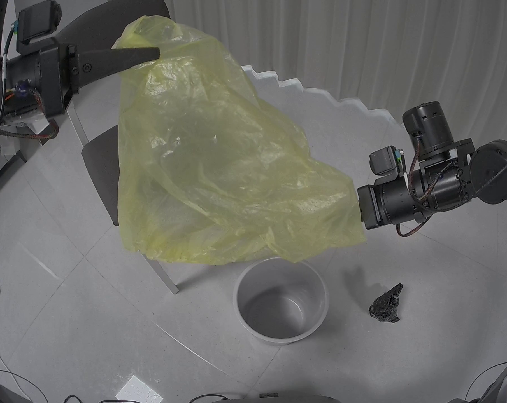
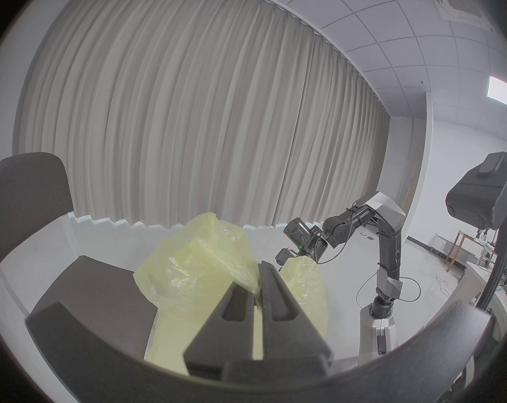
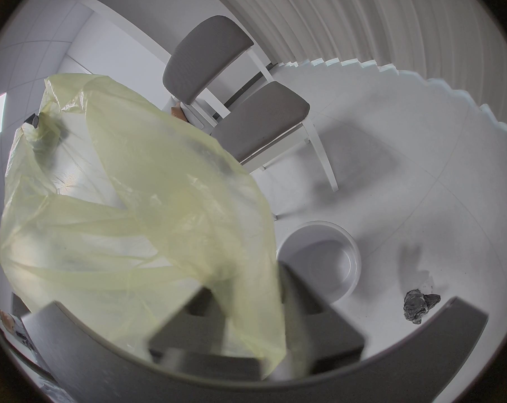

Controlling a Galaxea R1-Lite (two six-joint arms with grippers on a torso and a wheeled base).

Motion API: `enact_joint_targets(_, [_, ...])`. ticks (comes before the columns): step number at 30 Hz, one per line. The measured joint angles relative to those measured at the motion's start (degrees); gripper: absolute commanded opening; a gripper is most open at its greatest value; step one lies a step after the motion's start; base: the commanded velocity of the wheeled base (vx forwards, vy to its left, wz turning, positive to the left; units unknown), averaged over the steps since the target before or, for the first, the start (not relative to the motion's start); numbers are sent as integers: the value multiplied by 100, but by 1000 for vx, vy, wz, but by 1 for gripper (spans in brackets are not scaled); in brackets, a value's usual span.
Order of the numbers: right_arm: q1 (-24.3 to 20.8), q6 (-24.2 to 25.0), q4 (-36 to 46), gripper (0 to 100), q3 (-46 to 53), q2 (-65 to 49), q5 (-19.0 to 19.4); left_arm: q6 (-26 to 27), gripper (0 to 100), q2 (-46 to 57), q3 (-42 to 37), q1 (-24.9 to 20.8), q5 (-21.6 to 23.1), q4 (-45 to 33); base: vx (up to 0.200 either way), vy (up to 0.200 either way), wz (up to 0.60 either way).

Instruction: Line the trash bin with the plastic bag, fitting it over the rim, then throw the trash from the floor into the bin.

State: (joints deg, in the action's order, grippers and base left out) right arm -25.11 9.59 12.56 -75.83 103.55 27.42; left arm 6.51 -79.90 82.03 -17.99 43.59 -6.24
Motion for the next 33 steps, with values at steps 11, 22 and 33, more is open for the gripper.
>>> enact_joint_targets(11, [106, -235, 41, 0, 271, -46, -11, -148, 0, -11, -616, -85, -449, 1, 0, 0, 0])
enact_joint_targets(22, [568, -546, 112, 0, 733, -43, -71, -1036, 0, -63, -2445, -662, -1794, 1458, 0, 0, 0])
enact_joint_targets(33, [885, -829, 83, 0, 1211, 367, -363, -1970, 0, -858, -4061, -1229, -2548, 3702, 0, 0, 0])
